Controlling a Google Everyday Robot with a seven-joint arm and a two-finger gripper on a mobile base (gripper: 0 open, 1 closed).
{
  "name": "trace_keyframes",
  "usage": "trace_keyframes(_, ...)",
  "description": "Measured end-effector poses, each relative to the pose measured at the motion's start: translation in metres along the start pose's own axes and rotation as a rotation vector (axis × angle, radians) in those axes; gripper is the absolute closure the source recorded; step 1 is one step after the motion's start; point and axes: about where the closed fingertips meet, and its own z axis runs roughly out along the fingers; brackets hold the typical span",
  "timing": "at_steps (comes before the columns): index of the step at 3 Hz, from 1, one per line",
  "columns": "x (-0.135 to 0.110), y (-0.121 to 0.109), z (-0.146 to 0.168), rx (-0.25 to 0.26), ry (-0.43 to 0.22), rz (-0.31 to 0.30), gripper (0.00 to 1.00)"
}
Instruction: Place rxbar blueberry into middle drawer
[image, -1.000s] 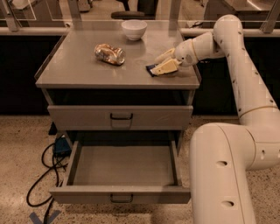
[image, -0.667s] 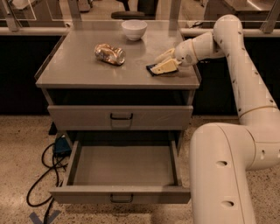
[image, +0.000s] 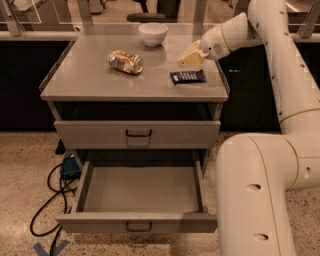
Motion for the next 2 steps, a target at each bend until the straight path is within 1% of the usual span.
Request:
trace_keyframes(1,-0.0407,0.0188,-0.0361,0.008,0.003,0.017,1.00)
trace_keyframes(2,-0.0401,0.0172,-0.0309,0.007,0.000,0.022,0.81)
